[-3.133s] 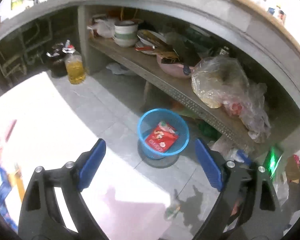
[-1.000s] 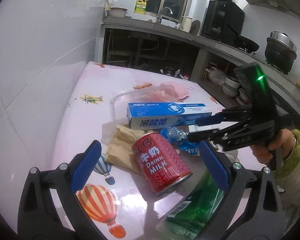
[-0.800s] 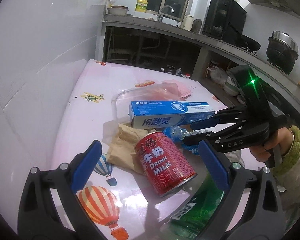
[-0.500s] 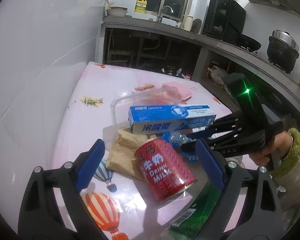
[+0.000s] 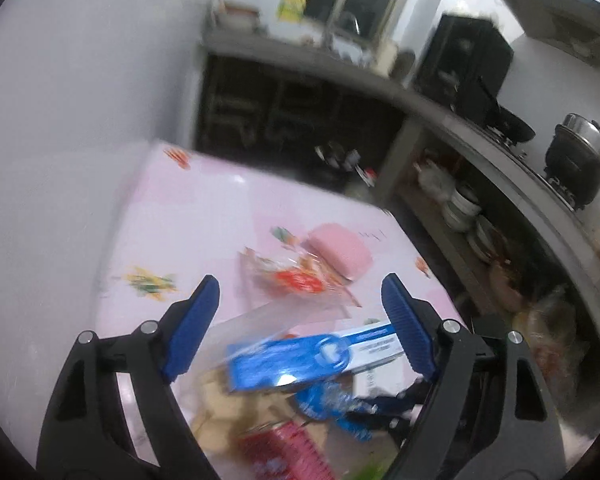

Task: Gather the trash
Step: 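Grasp the blue candy wrapper with the right tool while the left tool reaches toward a clear wrapper, then grasp and lift the clear red-printed wrapper with the left tool while the right tool holds the blue wrapper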

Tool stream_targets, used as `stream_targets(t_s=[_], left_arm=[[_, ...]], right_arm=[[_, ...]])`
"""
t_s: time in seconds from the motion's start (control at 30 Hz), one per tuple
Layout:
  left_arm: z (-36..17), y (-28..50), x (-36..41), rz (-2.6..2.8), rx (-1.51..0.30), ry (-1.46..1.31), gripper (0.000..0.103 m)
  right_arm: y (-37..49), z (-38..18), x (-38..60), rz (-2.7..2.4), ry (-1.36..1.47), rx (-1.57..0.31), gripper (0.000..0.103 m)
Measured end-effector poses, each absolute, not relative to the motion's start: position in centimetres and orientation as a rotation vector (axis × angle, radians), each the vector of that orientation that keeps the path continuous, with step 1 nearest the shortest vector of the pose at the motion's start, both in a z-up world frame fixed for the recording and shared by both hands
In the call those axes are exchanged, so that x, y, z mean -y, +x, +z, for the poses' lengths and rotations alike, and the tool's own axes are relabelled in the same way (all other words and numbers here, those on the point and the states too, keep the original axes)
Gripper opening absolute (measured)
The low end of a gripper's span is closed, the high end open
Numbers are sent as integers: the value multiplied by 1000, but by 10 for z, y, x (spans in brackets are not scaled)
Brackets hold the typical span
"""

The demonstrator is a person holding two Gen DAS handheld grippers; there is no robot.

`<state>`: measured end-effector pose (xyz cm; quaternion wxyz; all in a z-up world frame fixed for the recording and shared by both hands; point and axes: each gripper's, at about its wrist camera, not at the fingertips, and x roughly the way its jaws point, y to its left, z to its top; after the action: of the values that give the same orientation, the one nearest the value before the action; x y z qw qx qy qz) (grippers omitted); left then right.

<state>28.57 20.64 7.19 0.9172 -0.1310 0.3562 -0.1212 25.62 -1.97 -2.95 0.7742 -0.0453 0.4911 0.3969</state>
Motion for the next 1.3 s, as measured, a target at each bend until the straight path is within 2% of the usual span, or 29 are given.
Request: stream_targets(t_s=[0.2, 0.33, 0.47, 0.6, 0.73, 0.8, 0.93, 1.0, 1.3], left_arm=[[25, 393, -196, -206, -1053, -285, 70], [-14, 436, -210, -106, -1216, -384, 65], [-35, 448, -225, -89, -1267, -485, 63], [-54, 455, -233, -104, -1330, -586, 49], [-64, 458, -237, -107, -1344, -648, 35], [-66, 458, -237, -117, -1338, -663, 25], [-66, 457, -238, -138, -1306, -685, 15], [-63, 456, -237, -163, -1289, -680, 7], [-25, 444, -229, -263, -1122, -642, 4]], right_arm=[[255, -25, 26, 883, -38, -1035, 11], [259, -28, 28, 892, -9, -1028, 11], [263, -30, 29, 905, 10, -1026, 11], [264, -35, 26, 911, 10, -1031, 11], [263, -35, 26, 916, 12, -1027, 11], [262, -35, 27, 914, 17, -1027, 11], [262, -36, 27, 912, 12, -1030, 11], [261, -36, 25, 909, 8, -1031, 10], [261, -33, 27, 892, 16, -1030, 10]])
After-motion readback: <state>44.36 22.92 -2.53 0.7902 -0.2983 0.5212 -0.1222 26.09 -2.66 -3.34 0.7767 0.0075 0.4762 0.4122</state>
